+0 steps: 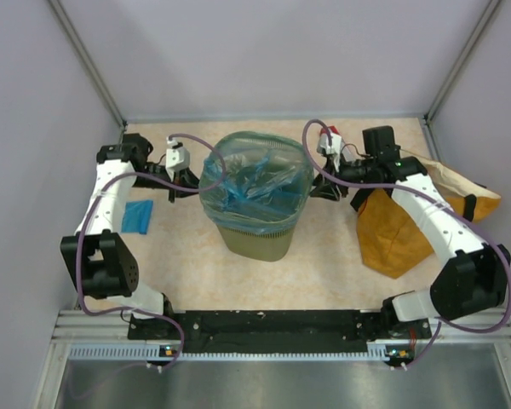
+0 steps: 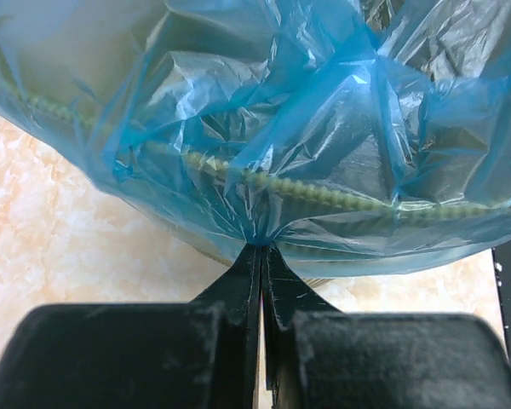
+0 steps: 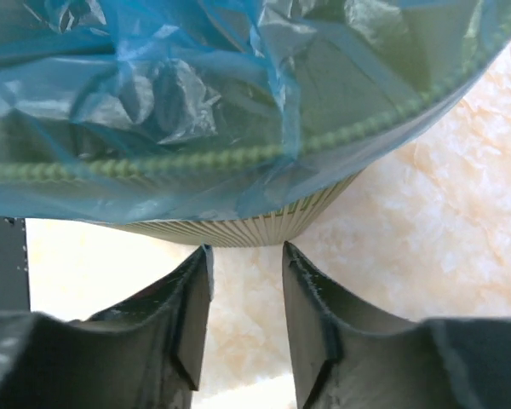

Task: Put the trash bags into the trash bin
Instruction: Place the trash bag in the trash bin.

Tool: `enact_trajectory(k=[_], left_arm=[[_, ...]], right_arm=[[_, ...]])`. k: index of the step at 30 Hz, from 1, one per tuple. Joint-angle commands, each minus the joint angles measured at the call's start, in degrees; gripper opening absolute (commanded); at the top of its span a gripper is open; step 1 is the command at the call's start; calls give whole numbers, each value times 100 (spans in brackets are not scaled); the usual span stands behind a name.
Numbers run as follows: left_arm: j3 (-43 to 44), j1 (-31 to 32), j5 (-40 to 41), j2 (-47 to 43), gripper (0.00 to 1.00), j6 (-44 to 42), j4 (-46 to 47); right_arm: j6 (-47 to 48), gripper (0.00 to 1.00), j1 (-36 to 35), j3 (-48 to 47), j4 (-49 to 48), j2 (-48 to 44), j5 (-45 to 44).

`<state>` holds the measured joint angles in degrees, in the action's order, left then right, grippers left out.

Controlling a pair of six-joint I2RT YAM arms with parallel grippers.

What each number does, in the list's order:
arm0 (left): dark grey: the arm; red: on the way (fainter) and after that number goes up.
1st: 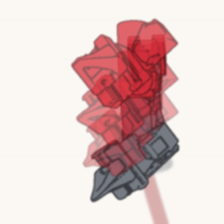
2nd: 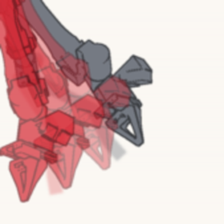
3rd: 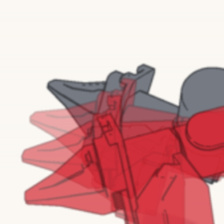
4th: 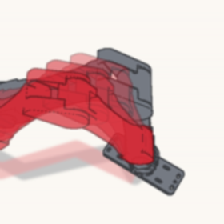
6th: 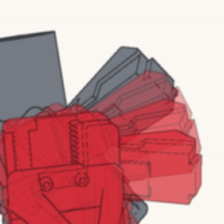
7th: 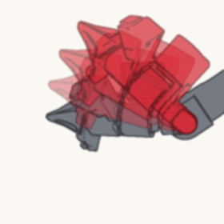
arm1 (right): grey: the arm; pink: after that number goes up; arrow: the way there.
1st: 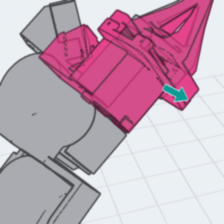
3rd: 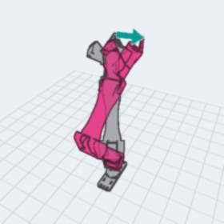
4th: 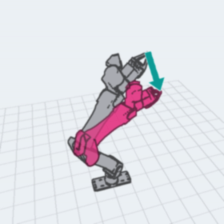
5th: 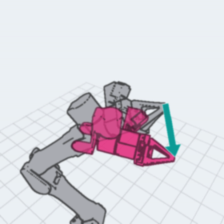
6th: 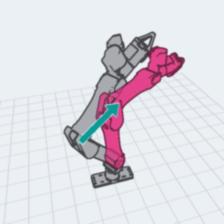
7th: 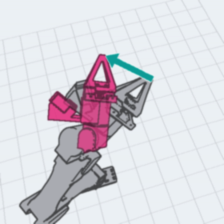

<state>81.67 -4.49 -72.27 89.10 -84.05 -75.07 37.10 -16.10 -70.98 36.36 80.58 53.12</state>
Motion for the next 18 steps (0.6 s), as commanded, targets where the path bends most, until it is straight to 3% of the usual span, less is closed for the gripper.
enact_trajectory(k=[1, 6, 18], left_arm=[[358, 18, -24, -367, 0, 134, -157], [508, 18, 11, -542, 0, 415, 0], [508, 141, 169, -956, 0, 1145, 562]], right_arm=[[69, 48, 1, -127, 20, -665, -135], [-124, 99, -16, -214, -6, -912, 84], [-370, 99, -78, -127, -217, -578, 822]])
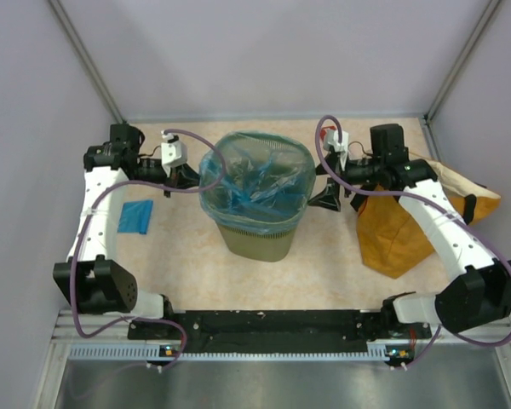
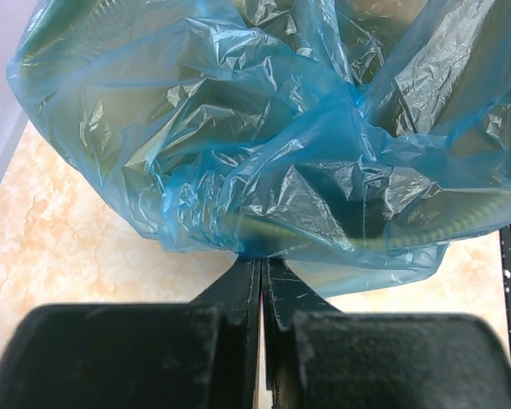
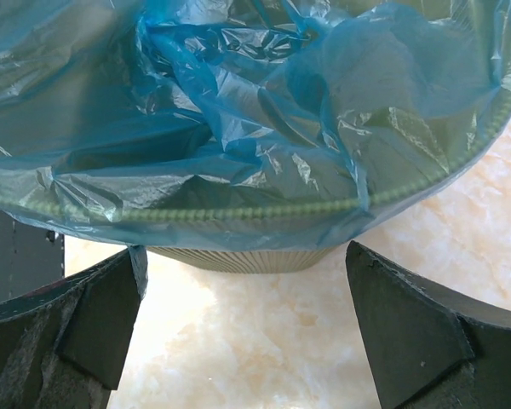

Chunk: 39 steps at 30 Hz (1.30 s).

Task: Put the trash bags into the trash bin
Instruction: Place the trash bag in the trash bin.

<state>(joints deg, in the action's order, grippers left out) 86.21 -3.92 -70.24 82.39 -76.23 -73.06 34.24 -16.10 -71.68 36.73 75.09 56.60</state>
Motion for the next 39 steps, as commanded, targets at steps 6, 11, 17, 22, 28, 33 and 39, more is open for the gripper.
enact_trajectory(k=[6, 11, 17, 22, 28, 33, 39], left_arm=[[-78, 181, 71, -320, 0, 565, 556], [-210, 252, 142, -373, 0, 679, 696], [-447, 261, 160, -496, 0, 855, 1003], [-658, 261, 194, -610, 0, 978, 1215], [-729, 269, 344, -707, 0, 1224, 1513], [-825, 269, 502, -698, 0, 1251, 1558], [-1115, 261, 660, -724, 0, 1057, 1522]], right_arm=[[-128, 99, -166, -65, -359, -47, 808], [-207, 84, -297, -83, -421, 40, 932], [-365, 27, -333, -171, -482, 252, 1099], [-558, 0, -324, -101, -640, 217, 994], [-585, 0, -298, 14, -746, -64, 485], [-524, 0, -122, 224, -729, -258, 220], [-401, 0, -34, 549, -737, -328, 167]])
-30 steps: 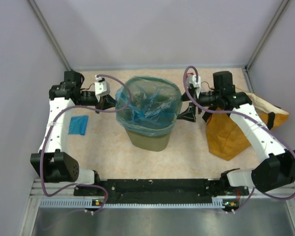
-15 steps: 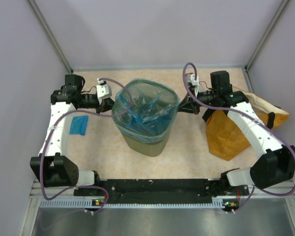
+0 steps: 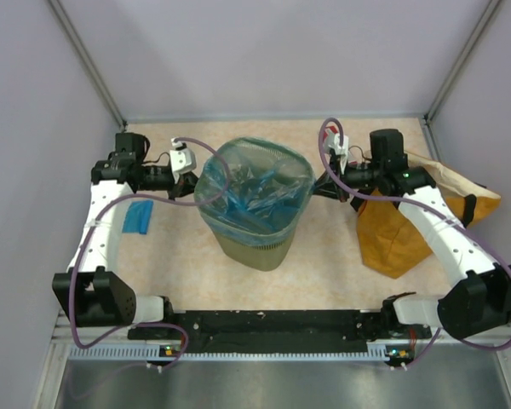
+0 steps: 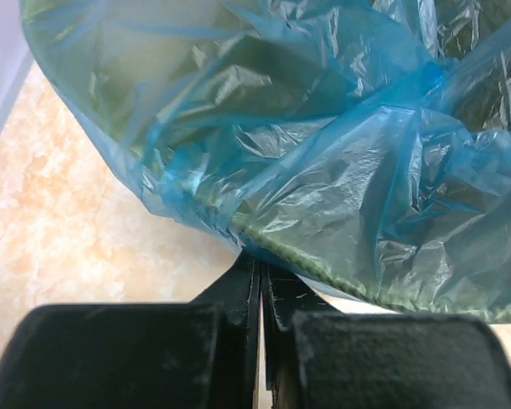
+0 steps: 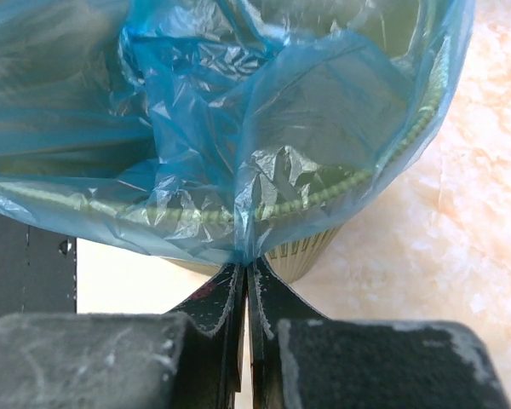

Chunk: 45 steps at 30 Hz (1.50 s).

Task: Put the trash bags into the trash bin
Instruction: Place the trash bag in the trash bin.

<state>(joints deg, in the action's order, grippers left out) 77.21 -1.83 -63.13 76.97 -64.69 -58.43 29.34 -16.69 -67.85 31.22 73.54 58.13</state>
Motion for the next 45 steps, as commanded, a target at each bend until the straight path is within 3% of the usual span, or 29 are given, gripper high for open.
enact_trajectory(k=[1, 14, 22, 24, 26, 28, 37, 45], left_arm=[[-293, 51, -33, -200, 0, -106, 95], [-804, 51, -23, -200, 0, -88, 447], [-532, 51, -103, -340, 0, -53, 237], [-392, 51, -94, -437, 0, -70, 96], [-233, 51, -85, -507, 3, -79, -27], [-93, 51, -85, -621, 9, -105, -168], [48, 51, 240, -1008, 32, 281, 201], [-311, 59, 249, -1316, 40, 360, 245]], right_arm=[[89, 0, 17, 211, -187, -156, -3], [45, 0, 8, 659, -415, 3, -170], [-376, 0, 16, 352, -21, -23, 5], [-386, 31, 25, 422, 42, -181, 93], [-429, 48, 8, 527, 42, -436, 85], [-595, 58, 16, 510, 86, -725, 14], [-1667, 81, -19, 97, 253, -973, 514], [-2503, 83, -19, -184, 235, -552, 962]])
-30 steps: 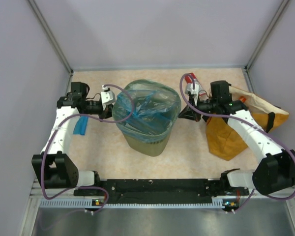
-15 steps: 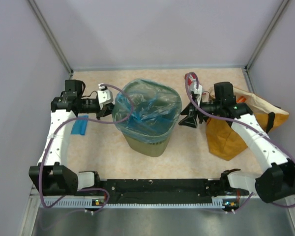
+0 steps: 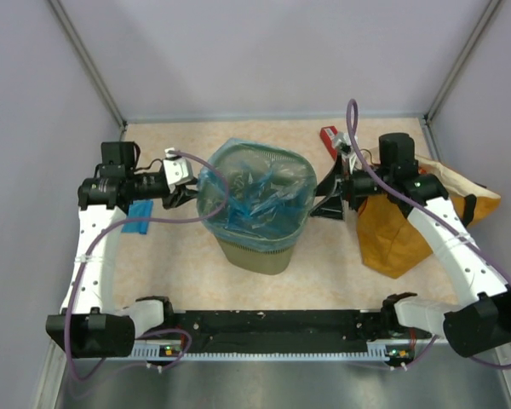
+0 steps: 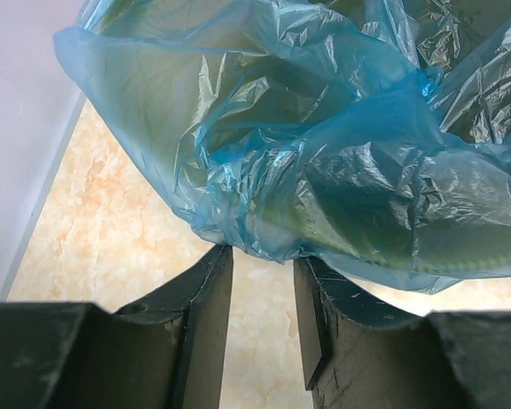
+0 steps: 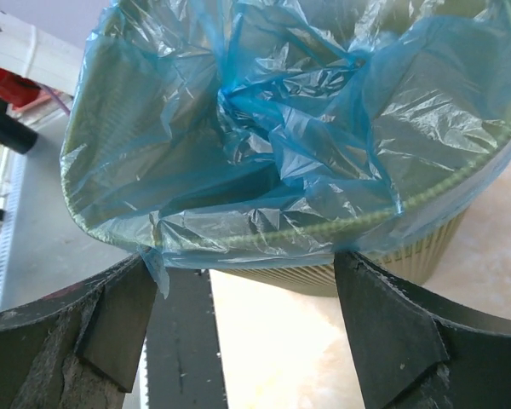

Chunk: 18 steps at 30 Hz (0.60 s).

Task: Put the trash bags into the trash bin
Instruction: Place the trash bag in the trash bin.

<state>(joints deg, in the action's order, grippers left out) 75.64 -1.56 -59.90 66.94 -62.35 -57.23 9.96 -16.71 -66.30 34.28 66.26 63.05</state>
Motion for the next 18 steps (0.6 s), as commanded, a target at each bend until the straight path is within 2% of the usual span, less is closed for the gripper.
enact_trajectory(k=[1, 5, 8, 10, 14, 15, 18], left_arm=[[-233, 33, -75, -382, 40, 161, 186], [-541, 68, 31, -567, 40, 223, 344], [-646, 77, 66, -647, 40, 240, 388], [-655, 77, 40, -673, 40, 249, 397], [-673, 103, 13, -682, 40, 337, 476], [-673, 95, 13, -682, 40, 337, 467], [-708, 95, 40, -673, 39, 346, 502]], right_arm=[[-600, 83, -25, -357, -80, 246, 602], [-644, 81, -25, -348, -115, 414, 761], [-705, 72, -25, -392, -159, 458, 911], [-706, 60, -25, -427, -185, 476, 937], [-714, 19, -25, -480, -273, 519, 1087], [-732, 12, -25, -463, -282, 554, 1122], [-645, 3, -25, -419, -291, 555, 1096]])
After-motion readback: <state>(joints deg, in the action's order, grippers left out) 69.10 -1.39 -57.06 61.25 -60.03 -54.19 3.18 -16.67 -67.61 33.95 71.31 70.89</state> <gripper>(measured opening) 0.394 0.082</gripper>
